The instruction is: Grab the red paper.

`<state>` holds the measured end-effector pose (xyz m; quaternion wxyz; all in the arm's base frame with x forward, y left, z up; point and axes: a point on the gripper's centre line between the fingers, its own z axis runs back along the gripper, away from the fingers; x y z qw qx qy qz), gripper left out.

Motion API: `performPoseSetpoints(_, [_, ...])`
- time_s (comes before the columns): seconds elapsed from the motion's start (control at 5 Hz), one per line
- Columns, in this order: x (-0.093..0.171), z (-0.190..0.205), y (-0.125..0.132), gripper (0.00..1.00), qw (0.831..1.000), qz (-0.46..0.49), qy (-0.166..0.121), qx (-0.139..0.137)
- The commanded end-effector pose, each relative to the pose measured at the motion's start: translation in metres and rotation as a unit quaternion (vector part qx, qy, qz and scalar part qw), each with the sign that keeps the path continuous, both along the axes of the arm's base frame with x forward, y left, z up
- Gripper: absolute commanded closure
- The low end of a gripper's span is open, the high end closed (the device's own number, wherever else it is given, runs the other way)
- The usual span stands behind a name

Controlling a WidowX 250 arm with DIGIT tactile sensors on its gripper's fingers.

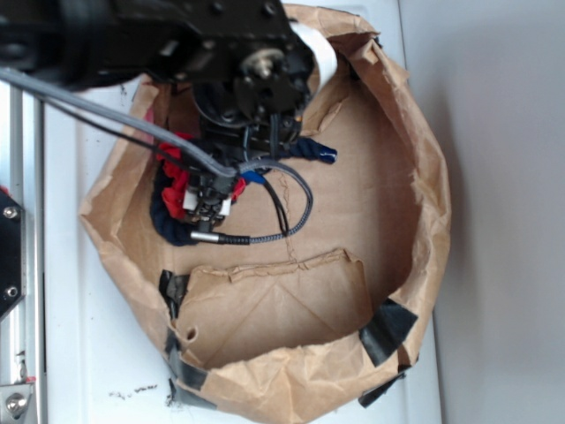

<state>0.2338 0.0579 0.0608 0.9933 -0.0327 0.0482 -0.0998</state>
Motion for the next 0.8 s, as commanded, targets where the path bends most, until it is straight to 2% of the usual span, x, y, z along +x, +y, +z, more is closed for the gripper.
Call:
performPoseSetpoints(0.0, [0.0005,0.0038,-0.019,0.81,0.998,-0.034,-0.026,0.035])
performPoseSetpoints(0.2, [0.0079,0.002,-0.0172,1.0,0.999,-0.023,-0.017,0.039])
performPoseSetpoints(0.6, [0.0033,0.0042,-0.0166,1.0,0.999,-0.014,-0.033,0.041])
